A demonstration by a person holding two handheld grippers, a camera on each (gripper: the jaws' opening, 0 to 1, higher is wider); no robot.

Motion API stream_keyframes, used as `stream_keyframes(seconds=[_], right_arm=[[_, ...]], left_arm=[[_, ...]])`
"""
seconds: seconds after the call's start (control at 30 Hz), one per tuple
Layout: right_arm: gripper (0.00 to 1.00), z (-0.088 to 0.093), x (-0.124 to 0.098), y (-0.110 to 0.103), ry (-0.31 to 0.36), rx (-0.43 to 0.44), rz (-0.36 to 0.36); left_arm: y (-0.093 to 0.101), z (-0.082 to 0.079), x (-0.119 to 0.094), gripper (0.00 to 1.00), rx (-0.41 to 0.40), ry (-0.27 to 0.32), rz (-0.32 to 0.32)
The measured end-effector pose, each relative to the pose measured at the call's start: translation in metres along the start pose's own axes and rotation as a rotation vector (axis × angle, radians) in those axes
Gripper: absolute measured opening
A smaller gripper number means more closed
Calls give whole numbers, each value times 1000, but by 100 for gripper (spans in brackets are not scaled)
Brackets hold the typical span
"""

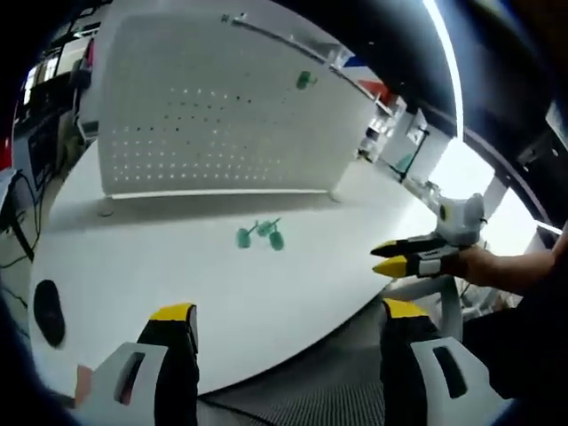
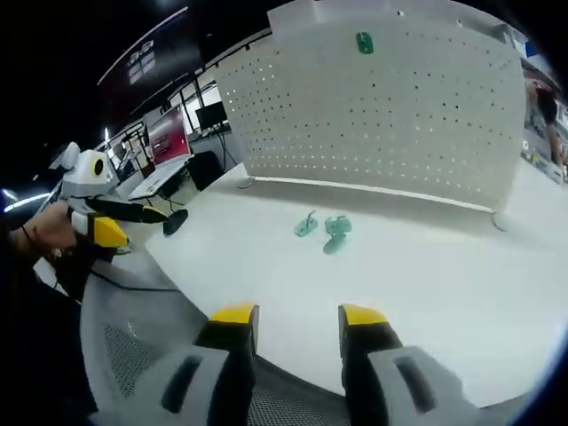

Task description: Insert the hook assembly into the mounting plate slot until the hook locks in place.

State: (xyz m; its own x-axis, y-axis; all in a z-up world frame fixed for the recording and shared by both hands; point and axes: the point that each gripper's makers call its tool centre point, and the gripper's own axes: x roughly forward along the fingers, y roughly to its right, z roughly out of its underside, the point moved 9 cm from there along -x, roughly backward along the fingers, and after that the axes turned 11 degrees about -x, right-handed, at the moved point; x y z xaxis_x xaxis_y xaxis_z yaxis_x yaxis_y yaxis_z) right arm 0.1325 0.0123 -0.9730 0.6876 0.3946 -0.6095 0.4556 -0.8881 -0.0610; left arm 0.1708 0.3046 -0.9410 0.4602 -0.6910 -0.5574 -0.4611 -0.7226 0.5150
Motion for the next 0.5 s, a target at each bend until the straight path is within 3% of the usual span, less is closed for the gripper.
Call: stream_keyframes(seconds=[0.5], right_arm=[[33,-8,48,14,-74,-19,-39]], left_arm=[[-10,2,12,85,-17,-54,-30]])
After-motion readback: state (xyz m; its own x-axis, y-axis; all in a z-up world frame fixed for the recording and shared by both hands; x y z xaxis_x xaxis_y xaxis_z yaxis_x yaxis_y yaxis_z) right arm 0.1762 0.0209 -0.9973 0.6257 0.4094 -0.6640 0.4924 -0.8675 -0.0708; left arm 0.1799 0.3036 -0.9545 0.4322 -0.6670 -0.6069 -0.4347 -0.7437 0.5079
